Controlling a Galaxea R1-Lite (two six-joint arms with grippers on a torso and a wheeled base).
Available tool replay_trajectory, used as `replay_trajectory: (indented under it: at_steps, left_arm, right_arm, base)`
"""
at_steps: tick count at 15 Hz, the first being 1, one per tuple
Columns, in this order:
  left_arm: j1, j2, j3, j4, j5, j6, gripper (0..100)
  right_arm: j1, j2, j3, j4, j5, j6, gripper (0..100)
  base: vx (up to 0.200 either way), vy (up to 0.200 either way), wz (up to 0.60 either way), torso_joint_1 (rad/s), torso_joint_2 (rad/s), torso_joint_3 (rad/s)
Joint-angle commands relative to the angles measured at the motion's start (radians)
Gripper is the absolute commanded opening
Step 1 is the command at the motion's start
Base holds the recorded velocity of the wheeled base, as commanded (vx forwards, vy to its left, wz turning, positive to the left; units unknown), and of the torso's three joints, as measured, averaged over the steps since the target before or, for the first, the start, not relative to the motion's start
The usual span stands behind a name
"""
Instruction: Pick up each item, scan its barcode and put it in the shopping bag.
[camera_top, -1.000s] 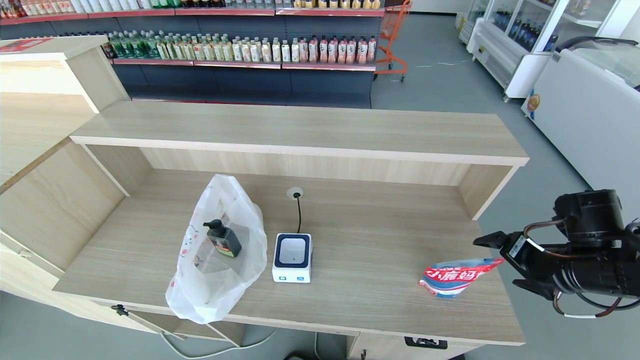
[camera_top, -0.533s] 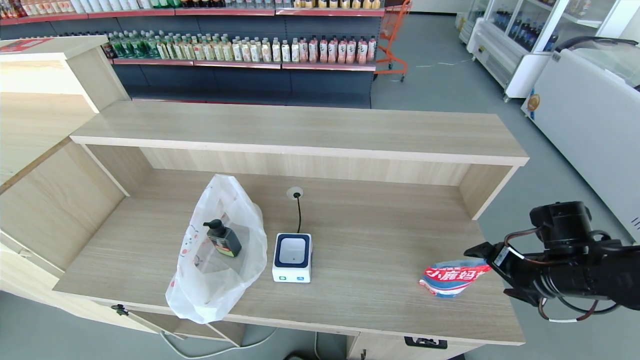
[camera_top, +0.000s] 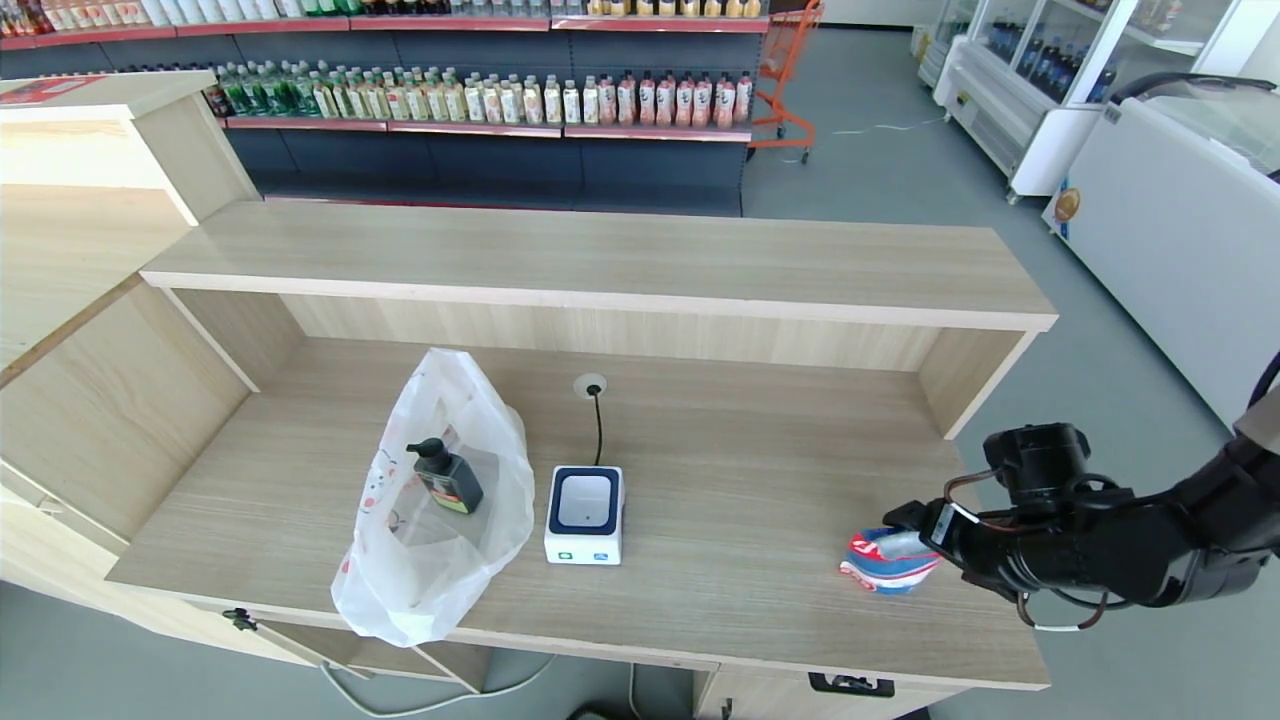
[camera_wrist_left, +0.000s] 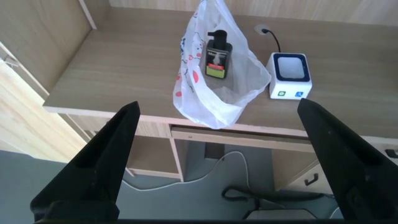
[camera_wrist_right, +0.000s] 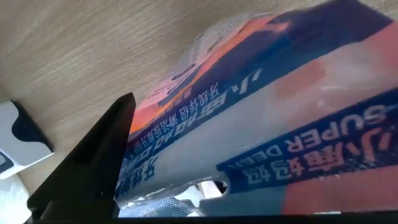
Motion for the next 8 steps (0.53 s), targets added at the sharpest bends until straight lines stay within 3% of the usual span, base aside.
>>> replay_trajectory:
  at_steps: [1,2,3,6,8]
  left_arm:
    - [0.0,0.0,0.0,0.0,0.0,0.0,100]
    - [0.0,0.0,0.0,0.0,0.0,0.0,100]
    - [0.0,0.0,0.0,0.0,0.0,0.0,100]
    - [0.0,0.0,0.0,0.0,0.0,0.0,100]
    - [0.0,0.0,0.0,0.0,0.0,0.0,100]
  right_arm:
    - [0.014,0.091,-0.063,-0.005,0.0,-0.01,100]
    - [0.016,0.11,-0.082,-0.022,0.0,-0.019,100]
    - [0.017,0.126,-0.095,-0.032,0.0,-0.042,0]
    - [0.019,0.151,-0.112,-0.033,-0.003,-0.079,0]
    - [0.028,0.174,-0.115,-0.056,-0.034,-0.203,0]
  base:
    - [0.0,0.0,0.0,0.0,0.0,0.0]
    - [0.0,0.0,0.0,0.0,0.0,0.0]
    - [0.0,0.0,0.0,0.0,0.0,0.0]
    - [0.0,0.0,0.0,0.0,0.0,0.0]
    - [0.0,0.0,0.0,0.0,0.0,0.0]
